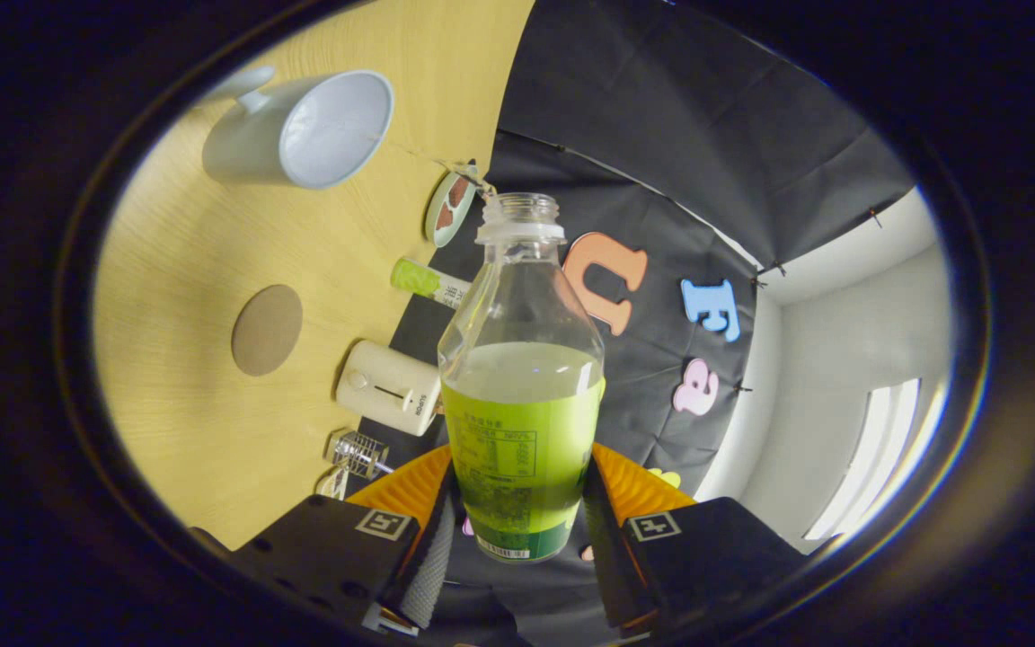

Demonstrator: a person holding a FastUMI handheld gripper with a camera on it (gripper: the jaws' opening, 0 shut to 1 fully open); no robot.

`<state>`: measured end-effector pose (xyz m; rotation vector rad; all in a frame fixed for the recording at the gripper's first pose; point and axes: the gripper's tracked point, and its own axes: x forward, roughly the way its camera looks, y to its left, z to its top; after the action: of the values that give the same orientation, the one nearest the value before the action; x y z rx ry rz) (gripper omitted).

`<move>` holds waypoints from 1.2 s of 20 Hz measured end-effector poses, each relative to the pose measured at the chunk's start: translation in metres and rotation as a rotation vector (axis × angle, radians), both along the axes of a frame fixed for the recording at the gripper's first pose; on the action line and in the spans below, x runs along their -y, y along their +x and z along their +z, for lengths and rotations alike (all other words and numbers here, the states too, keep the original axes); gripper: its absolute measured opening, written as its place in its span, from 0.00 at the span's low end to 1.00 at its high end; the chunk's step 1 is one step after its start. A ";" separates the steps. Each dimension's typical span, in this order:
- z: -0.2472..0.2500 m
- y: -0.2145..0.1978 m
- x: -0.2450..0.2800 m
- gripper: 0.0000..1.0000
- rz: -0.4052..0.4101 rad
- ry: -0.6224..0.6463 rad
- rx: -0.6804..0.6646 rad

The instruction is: Take the bottle from table, then pour the juice into the cup, finally place the bottle on the coaster

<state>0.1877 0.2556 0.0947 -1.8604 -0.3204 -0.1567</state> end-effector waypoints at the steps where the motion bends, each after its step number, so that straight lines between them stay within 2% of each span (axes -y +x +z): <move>1: 0.001 0.000 0.000 0.73 0.000 -0.004 0.004; 24: 0.010 -0.001 -0.008 0.73 -0.011 -0.111 0.060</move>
<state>0.1867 0.2632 0.1047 -1.9699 -0.3664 -0.2067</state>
